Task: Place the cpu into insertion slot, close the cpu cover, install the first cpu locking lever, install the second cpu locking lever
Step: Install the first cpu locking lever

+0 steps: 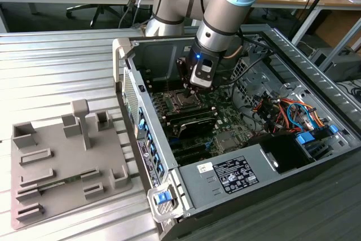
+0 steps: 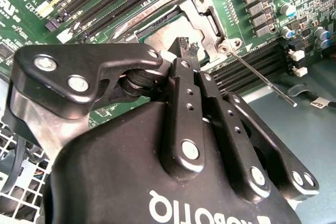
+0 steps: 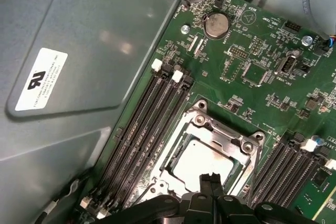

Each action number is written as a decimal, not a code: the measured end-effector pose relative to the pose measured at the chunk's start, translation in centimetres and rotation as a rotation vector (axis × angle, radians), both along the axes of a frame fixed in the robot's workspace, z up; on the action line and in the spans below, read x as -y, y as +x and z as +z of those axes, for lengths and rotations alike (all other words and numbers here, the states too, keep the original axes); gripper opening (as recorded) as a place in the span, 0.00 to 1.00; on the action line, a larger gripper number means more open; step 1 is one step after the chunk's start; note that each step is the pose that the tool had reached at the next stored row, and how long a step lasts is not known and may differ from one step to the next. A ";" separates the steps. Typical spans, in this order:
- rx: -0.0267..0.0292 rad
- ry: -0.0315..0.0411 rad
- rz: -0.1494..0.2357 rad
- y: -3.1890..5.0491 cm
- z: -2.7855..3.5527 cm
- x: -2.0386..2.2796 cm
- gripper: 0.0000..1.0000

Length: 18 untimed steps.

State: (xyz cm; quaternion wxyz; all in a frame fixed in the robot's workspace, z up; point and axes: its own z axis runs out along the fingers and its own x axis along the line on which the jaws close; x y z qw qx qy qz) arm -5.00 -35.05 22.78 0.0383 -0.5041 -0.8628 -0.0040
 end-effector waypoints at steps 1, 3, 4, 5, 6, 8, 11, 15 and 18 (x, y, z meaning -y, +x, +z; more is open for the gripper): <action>0.0000 0.0000 0.008 0.00 0.00 0.00 0.11; 0.0000 0.0000 0.018 0.00 0.00 0.00 0.11; 0.0000 0.0000 0.024 0.00 0.00 0.00 0.11; -0.0001 0.0000 0.031 0.00 0.00 0.00 0.11; 0.0000 0.0000 0.037 0.00 0.00 0.00 0.11; 0.0000 0.0000 0.050 0.00 0.00 0.00 0.11; 0.0000 0.0000 0.064 0.00 0.00 0.00 0.11; 0.0000 0.0000 0.081 0.00 0.00 0.00 0.11; 0.0000 0.0000 0.095 0.00 0.00 0.00 0.11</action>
